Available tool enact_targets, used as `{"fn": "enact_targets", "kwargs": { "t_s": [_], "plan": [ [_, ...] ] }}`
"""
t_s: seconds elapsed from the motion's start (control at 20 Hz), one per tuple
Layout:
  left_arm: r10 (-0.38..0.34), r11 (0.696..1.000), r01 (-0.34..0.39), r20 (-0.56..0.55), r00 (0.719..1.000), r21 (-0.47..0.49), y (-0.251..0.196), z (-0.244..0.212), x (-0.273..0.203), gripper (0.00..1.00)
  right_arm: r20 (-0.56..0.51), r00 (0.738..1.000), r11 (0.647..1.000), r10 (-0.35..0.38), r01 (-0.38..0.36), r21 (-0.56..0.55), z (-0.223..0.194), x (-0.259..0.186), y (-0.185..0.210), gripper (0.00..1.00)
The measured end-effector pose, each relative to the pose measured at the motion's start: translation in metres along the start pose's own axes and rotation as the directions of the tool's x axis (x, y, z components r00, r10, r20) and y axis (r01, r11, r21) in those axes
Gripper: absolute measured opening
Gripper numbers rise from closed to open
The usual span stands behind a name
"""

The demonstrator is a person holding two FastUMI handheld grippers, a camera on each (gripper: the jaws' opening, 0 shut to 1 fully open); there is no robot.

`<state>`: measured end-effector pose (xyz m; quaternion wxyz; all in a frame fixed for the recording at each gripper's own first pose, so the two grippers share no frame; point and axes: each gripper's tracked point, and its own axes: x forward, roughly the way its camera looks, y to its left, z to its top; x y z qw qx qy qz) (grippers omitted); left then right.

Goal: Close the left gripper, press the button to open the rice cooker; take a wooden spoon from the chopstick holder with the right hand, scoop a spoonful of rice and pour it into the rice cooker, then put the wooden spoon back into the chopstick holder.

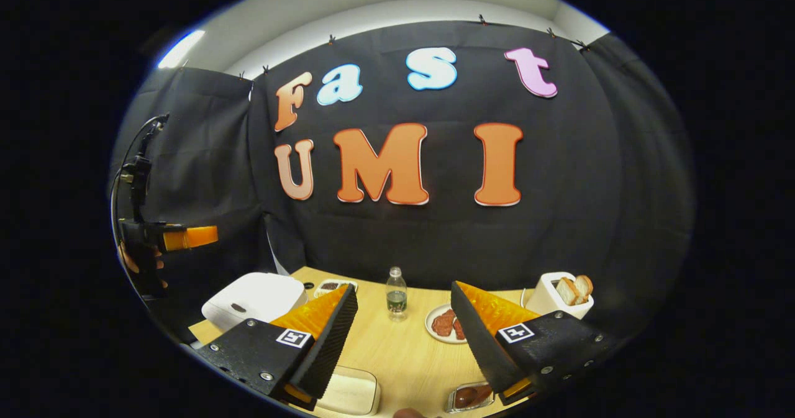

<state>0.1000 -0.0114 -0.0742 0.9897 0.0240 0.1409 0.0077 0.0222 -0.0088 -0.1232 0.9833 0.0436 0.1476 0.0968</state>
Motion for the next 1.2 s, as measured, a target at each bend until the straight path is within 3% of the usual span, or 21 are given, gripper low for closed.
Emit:
{"fn": "enact_targets", "kwargs": {
  "t_s": [0.25,0.4,0.75,1.05,1.1,1.2],
  "plan": [
    [-0.027,1.0,0.023,0.205,0.978,0.02,-0.022,0.049,-0.048,1.0,0.125,0.991,0.999,0.049,-0.048,-0.009,0.046,-0.003,0.026,0.94],
    [-0.029,0.999,0.019,0.263,0.964,0.043,-0.029,0.056,-0.068,1.0,0.164,0.985,0.998,0.061,-0.058,-0.023,0.057,-0.007,0.033,0.94],
    [-0.063,0.998,0.055,0.315,0.947,0.035,-0.044,0.051,-0.084,0.99,0.246,0.965,0.995,0.09,-0.076,-0.068,0.073,-0.019,0.043,0.95],
    [-0.042,0.999,0.033,0.34,0.94,0.034,-0.039,0.048,-0.094,1.0,0.27,0.956,0.993,0.112,-0.097,-0.067,0.076,-0.023,0.052,0.95],
    [-0.043,0.999,0.031,0.343,0.938,0.039,-0.039,0.048,-0.095,1.0,0.268,0.957,0.993,0.114,-0.099,-0.07,0.075,-0.023,0.052,1.0],
    [-0.035,0.999,0.019,0.355,0.934,0.047,-0.035,0.051,-0.097,1.0,0.263,0.957,0.992,0.119,-0.103,-0.073,0.074,-0.023,0.056,1.0]
  ]
}}
